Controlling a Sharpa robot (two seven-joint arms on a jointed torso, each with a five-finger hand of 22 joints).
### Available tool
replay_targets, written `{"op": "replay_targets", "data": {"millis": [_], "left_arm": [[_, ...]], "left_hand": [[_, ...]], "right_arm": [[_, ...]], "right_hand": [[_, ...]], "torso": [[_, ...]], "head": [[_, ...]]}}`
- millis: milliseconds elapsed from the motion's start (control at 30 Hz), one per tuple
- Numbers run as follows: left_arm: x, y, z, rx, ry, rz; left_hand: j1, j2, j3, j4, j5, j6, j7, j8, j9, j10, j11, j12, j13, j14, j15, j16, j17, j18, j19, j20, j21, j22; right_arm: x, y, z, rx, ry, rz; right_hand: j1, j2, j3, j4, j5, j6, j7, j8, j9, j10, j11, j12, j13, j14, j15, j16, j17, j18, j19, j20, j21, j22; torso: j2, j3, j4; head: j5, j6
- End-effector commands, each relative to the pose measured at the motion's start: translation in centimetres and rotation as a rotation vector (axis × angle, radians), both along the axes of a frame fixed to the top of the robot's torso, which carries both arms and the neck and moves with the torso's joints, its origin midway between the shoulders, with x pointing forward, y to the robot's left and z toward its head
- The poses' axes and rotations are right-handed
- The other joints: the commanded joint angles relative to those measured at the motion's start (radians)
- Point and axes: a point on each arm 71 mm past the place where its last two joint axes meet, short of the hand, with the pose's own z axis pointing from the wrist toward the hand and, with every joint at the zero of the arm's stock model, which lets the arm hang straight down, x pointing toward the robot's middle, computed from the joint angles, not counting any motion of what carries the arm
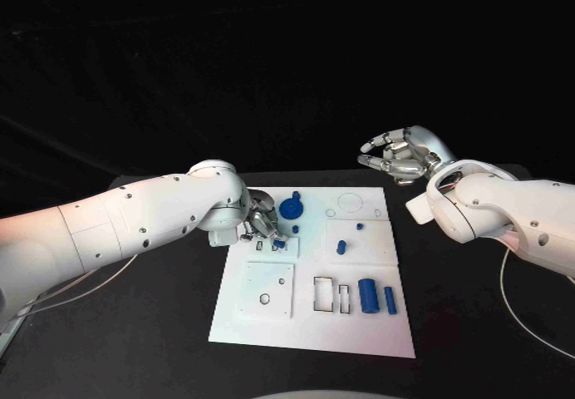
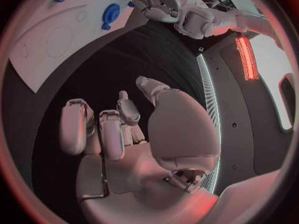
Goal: Assemble the parts on the task board
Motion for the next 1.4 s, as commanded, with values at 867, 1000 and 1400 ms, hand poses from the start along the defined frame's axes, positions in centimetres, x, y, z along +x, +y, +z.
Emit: {"op": "replay_targets", "data": {"millis": [867,1000,1400], "left_arm": [[-1.3,1.7,0.4,-0.047,-0.190,0.004],[-1.4,1.5,0.1,-0.035,-0.207,-0.010],[-1.7,1.0,-0.3,0.028,-0.199,-0.047]], "left_hand": [[-0.062,-0.050,0.263,-0.233,0.009,0.033,-0.016,0.018,0.032,0.064,-0.015,0.046,0.059,0.057,-0.012,0.011,0.073,-0.029,0.036,-0.007,0.040,0.062],[-0.067,-0.057,0.270,-0.237,0.013,0.039,-0.018,0.019,0.034,0.072,-0.017,0.053,0.068,0.058,-0.013,0.011,0.073,-0.031,0.042,-0.008,0.045,0.072],[-0.075,-0.065,0.278,-0.242,0.018,0.048,-0.021,0.020,0.036,0.088,-0.020,0.067,0.088,0.058,-0.016,0.010,0.073,-0.035,0.056,-0.010,0.057,0.095]], "right_arm": [[0.0,-0.9,-0.4,0.002,0.015,-0.035],[0.0,-0.9,-0.4,0.002,0.015,-0.034],[0.0,-1.0,-0.5,0.001,0.018,-0.034]], "right_hand": [[-0.013,-0.001,-0.002,0.007,0.011,-0.007,-0.002,0.006,0.002,-0.003,0.001,-0.003,-0.002,0.049,-0.003,-0.006,0.027,0.015,-0.008,-0.002,-0.012,0.020],[-0.013,-0.001,-0.002,0.007,0.011,-0.007,-0.002,0.006,0.002,-0.003,0.001,-0.003,-0.002,0.049,-0.003,-0.006,0.027,0.015,-0.008,-0.002,-0.012,0.020],[-0.014,-0.001,-0.003,0.009,0.012,-0.008,-0.002,0.006,0.002,-0.003,0.000,-0.004,-0.002,0.048,-0.003,-0.006,0.026,0.015,-0.008,-0.003,-0.012,0.020]], "torso": [[0.000,0.0002,0.0008],[0.000,0.0001,-0.0004],[0.001,0.0012,-0.0004]], "head": [[0.009,-0.003],[0.010,-0.004],[0.013,-0.007]]}}
